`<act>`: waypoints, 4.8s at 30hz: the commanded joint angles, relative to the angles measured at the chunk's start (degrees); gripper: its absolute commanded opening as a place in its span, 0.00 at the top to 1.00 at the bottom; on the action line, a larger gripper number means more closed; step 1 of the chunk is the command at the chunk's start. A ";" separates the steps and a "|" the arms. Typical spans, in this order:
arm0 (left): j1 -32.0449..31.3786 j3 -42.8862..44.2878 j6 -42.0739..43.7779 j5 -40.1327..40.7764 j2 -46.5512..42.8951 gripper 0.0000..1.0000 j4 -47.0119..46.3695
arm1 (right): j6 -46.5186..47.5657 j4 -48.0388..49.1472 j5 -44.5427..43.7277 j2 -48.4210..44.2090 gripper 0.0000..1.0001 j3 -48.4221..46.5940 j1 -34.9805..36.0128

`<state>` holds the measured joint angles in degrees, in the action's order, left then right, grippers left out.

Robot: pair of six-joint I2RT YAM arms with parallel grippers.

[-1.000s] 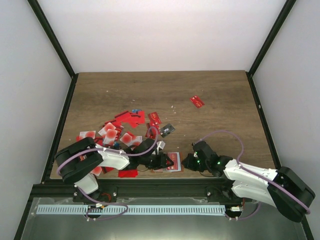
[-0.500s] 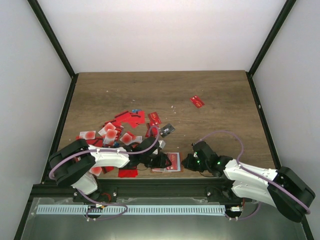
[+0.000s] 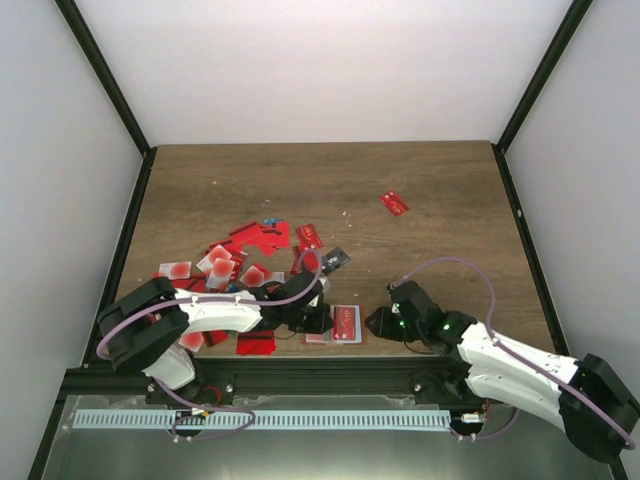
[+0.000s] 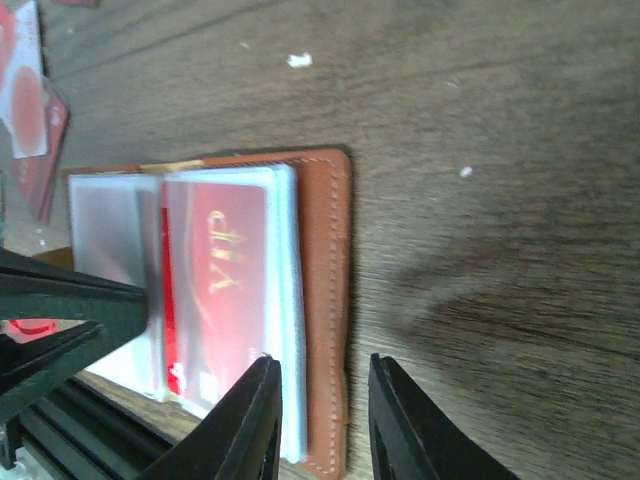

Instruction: Put the credit cards into the card holder

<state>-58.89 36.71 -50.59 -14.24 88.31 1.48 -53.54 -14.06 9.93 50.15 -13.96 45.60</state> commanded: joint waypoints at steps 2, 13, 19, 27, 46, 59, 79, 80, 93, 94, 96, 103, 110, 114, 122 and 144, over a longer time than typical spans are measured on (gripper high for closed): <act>-0.81 2.37 1.69 0.51 1.91 0.96 0.64 | 2.40 -3.62 -0.09 -2.45 0.73 -3.95 0.49; -1.20 3.22 2.32 0.29 5.49 0.96 -0.01 | 3.55 5.13 9.02 0.88 0.73 -2.94 0.53; -1.38 2.56 2.14 -0.26 7.15 0.96 -1.39 | 3.45 7.47 9.79 3.29 0.73 -2.54 0.45; -1.44 2.52 2.15 -0.23 7.85 0.96 -1.53 | 2.63 8.18 8.93 5.04 0.68 -1.92 0.54; -1.58 2.26 1.92 -0.17 7.92 0.96 -1.74 | 1.00 7.40 6.50 4.30 0.58 -0.14 0.54; -1.59 2.55 2.05 -0.26 8.31 0.96 -1.91 | 0.89 12.07 9.83 6.14 0.61 0.09 0.57; -1.52 7.00 3.84 5.70 1.29 0.96 6.80 | 1.37 9.90 9.49 9.26 0.65 -8.40 4.39; -1.41 7.11 4.02 6.66 0.20 0.96 8.13 | 1.36 10.01 9.38 9.87 0.65 -9.08 4.79; 5.17 -1.61 3.95 18.07 -21.98 0.94 22.73 | 2.39 14.31 8.39 29.58 0.65 -21.39 11.35; 6.44 -2.56 4.11 18.59 -23.49 0.94 23.38 | 2.96 14.15 8.57 31.12 0.65 -23.00 11.49; 8.99 -4.69 4.35 18.89 -26.49 0.89 24.04 | 4.49 12.82 7.83 33.35 0.65 -26.42 11.50; 17.57 -9.98 5.56 19.43 -34.41 0.62 24.67 | 10.71 6.33 2.78 38.09 0.62 -38.55 11.15; 21.79 -10.06 3.93 22.02 -35.06 0.53 25.72 | 12.89 7.66 5.70 46.29 0.61 -45.04 9.13; 21.80 -9.82 -0.51 26.97 -37.09 0.53 29.55 | 13.03 10.24 9.83 50.29 0.61 -47.63 9.13; 21.63 -11.25 -11.38 34.81 -48.34 0.63 39.43 | 14.11 14.78 18.96 58.02 0.61 -52.07 9.12; 18.96 -18.22 -26.70 36.93 -51.35 0.61 47.88 | 15.96 18.97 29.47 70.92 0.60 -61.89 13.64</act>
<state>-39.72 20.25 -74.72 22.04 38.04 48.62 -37.98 3.16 37.36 118.48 -72.07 57.04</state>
